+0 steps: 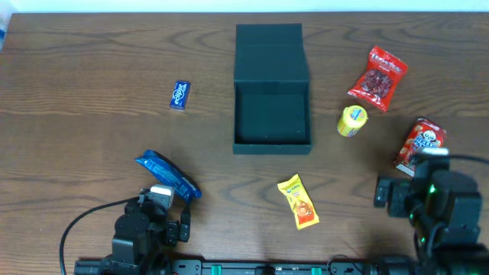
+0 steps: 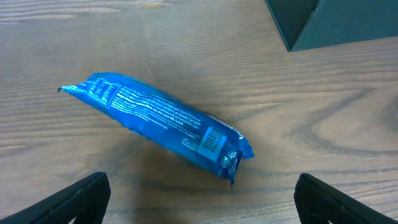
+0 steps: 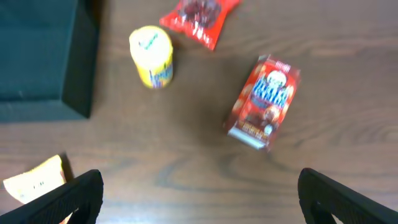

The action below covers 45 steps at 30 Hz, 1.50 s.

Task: Pack container
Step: 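Move the right gripper toward the red Hacks candy bag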

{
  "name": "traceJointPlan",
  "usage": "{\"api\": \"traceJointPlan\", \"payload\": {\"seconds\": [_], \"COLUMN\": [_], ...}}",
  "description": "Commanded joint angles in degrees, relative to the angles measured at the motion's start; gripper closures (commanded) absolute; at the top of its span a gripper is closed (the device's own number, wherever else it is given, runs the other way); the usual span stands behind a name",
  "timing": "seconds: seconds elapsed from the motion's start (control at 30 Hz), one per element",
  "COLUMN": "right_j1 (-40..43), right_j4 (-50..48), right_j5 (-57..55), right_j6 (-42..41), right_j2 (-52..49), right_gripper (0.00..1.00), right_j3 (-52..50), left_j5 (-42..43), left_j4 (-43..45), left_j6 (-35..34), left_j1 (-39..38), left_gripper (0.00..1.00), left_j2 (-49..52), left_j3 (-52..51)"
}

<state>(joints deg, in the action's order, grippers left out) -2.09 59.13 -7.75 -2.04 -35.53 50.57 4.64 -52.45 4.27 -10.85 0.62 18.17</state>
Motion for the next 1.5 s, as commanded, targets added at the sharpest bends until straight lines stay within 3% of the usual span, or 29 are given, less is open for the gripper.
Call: {"api": "traceJointPlan", "payload": {"seconds": [0.0, 0.1, 0.23, 0.53, 0.73, 1.17, 1.47], "right_j1": [-0.2, -0.2, -0.2, -0.2, 1.3, 5.5, 7.9], "right_j4": [0.0, -0.1, 1.2, -0.3, 1.0, 1.5, 1.5], "right_j5": [-1.2, -1.2, 5.5, 6.4, 4.5, 5.3, 5.2], "right_j6": [1.0, 1.0, -9.2, -13.8, -17.4, -24.1, -20.7], "right_j2": [-4.1, -6.7, -7.3, -7.8, -13.6, -39.5, -57.6], "right_gripper": [0.01, 0.01, 0.01, 0.01, 0.01, 0.01, 0.01], "right_j3": [5.4, 8.1, 8.5, 8.5, 8.6, 22.9, 39.6], "left_j5": [0.5, 0.5, 0.5, 0.5, 0.5, 0.5, 0.5], "left_j4": [-1.2, -1.2, -1.2, -1.2, -1.2, -1.2, -1.2], "left_j6": [-0.4, -0.4, -0.4, -0.4, -0.4, -0.4, -0.4], "left_j1": [0.4, 0.4, 0.4, 0.4, 0.4, 0.4, 0.4], "left_gripper": [0.05, 0.05, 0.05, 0.05, 0.05, 0.04, 0.05], "left_j2": [-0.4, -0.4, -0.4, -0.4, -0.4, -0.4, -0.4], "left_j3": [-2.4, -2.4, -2.4, -2.4, -2.4, -2.4, -2.4]}}
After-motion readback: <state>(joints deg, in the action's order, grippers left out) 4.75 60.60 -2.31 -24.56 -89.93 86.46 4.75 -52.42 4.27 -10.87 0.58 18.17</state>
